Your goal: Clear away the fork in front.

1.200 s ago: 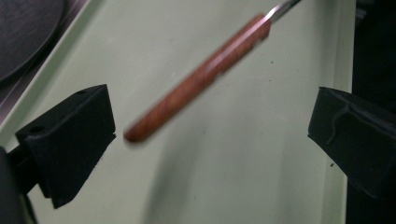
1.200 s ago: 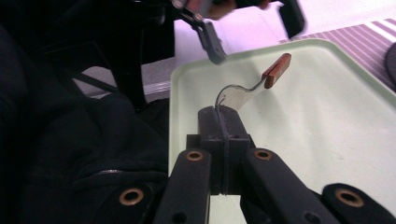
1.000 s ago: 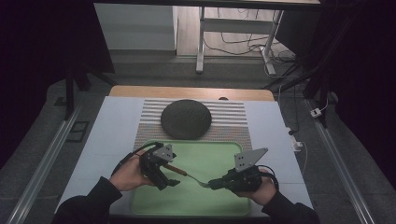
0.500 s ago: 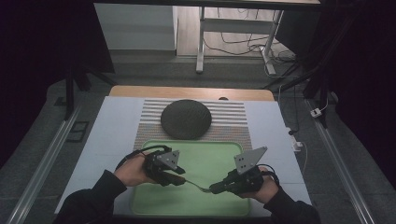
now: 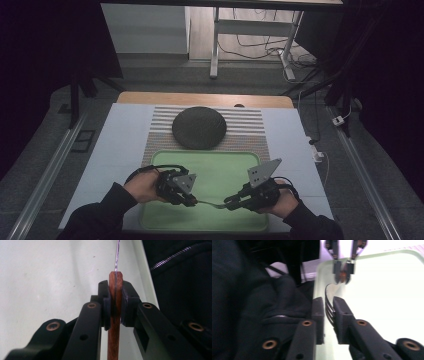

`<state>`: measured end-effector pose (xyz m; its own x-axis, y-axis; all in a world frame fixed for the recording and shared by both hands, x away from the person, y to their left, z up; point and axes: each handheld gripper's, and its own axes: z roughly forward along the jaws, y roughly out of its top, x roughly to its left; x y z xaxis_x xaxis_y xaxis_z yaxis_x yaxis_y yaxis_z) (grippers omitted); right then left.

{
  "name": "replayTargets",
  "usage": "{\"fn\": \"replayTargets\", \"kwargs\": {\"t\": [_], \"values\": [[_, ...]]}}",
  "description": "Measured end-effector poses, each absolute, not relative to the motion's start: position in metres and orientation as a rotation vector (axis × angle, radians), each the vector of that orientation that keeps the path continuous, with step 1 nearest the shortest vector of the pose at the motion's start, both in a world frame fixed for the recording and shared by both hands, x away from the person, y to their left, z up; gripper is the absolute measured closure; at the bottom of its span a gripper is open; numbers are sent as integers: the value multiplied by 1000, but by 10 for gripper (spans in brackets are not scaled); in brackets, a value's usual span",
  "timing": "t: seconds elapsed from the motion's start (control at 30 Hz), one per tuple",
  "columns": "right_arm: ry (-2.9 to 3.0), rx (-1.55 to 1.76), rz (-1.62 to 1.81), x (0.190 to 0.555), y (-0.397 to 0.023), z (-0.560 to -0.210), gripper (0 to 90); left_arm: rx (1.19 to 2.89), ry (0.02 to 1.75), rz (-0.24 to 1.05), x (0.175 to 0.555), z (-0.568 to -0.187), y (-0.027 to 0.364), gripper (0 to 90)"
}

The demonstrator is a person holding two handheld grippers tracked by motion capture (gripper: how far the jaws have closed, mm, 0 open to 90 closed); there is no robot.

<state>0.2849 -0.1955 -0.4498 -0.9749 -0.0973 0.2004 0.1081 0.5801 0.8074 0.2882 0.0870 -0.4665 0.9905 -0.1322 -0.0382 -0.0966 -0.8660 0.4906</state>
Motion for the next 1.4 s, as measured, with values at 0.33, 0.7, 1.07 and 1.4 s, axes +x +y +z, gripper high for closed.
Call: {"fn": "replayTargets", "kwargs": {"t": [0.33, 0.7, 1.07, 1.4], "values": [[-2707, -278, -1462, 288, -203, -445, 533, 2614, 137, -111, 290, -462, 96, 800], [-2757, -704, -1489, 282, -217, -443, 292, 2568, 390, -96, 289, -458, 115, 799], [-2786, -1004, -1430, 269, -233, -445, 114, 2519, 701, -29, 281, -461, 133, 798], [-2775, -1151, -1476, 251, -251, -445, 51, 2447, 927, -22, 272, -466, 151, 798]]}}
